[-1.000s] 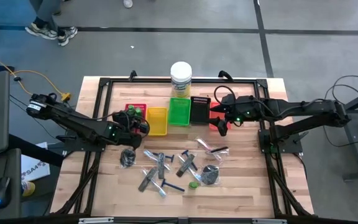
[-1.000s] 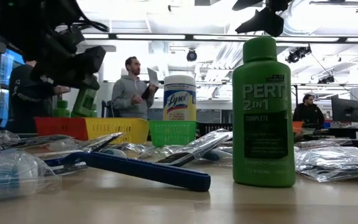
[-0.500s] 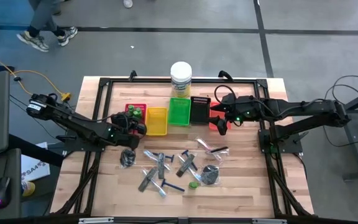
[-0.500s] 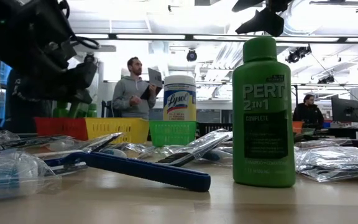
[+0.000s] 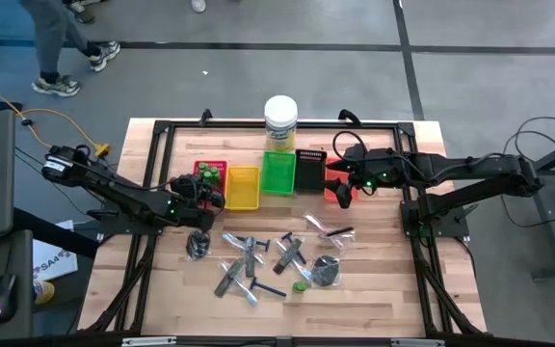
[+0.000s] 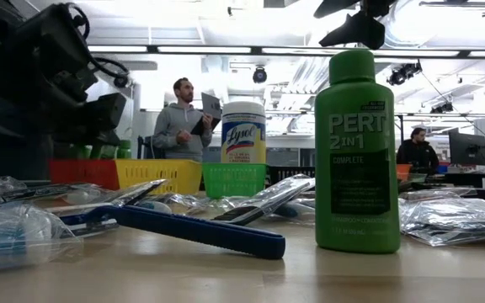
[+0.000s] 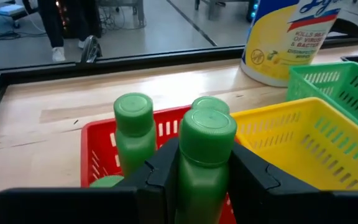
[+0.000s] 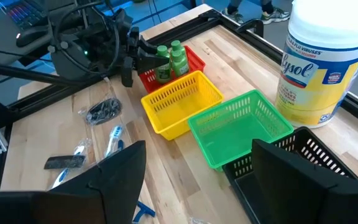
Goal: Pick & Place Travel size toiletries
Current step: Put the green shampoo bottle into the red bin
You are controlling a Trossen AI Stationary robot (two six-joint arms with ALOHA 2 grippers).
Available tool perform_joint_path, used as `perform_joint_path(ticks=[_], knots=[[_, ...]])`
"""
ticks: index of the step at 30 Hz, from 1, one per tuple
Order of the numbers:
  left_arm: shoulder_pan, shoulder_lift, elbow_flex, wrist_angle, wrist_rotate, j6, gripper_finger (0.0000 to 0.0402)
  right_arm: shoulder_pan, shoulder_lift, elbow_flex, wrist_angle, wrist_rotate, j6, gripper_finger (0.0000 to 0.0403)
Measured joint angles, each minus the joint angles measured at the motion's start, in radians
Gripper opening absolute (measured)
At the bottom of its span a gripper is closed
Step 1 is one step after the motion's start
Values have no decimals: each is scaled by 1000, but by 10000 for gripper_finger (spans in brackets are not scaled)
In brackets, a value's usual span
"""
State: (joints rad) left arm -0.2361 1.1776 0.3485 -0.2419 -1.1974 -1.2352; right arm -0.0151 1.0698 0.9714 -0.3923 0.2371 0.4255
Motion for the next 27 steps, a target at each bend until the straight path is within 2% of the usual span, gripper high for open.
perform_joint_path(ticks=[5,18,27], knots=[[35,32,-2,33,9,0,97,0,0,0,7,0,0,278],[35,32,-2,39,30,27,97,0,0,0,8,0,0,278],[35,32,-2,39,57,26,136,0,0,0,8,0,-3,278]])
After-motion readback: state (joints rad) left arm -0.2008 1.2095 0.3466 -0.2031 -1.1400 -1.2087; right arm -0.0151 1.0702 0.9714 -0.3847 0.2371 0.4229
